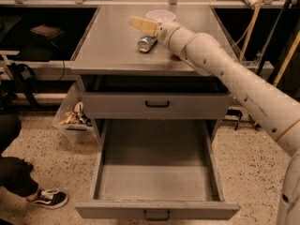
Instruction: Pick redbull can from middle drawer and place on counter
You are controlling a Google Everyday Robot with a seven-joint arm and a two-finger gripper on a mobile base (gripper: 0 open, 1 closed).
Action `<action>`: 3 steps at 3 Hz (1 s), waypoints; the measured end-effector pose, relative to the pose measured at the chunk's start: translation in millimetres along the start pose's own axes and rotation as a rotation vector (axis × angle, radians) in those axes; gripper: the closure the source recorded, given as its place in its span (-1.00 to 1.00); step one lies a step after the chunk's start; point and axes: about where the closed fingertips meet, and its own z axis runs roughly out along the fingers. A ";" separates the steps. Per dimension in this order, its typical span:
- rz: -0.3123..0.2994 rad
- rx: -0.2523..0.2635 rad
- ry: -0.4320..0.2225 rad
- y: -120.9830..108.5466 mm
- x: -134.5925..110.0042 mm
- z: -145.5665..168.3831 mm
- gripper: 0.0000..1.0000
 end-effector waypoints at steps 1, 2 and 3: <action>-0.010 -0.073 0.158 77.3 19.3 7.9 -1.00; -0.109 -0.141 0.423 167.6 77.7 -7.1 -1.00; -0.183 -0.136 0.549 188.0 101.8 -27.6 -1.00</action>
Offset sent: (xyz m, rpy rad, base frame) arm -0.1907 -0.1164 0.4048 -1.2761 0.4061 -0.5392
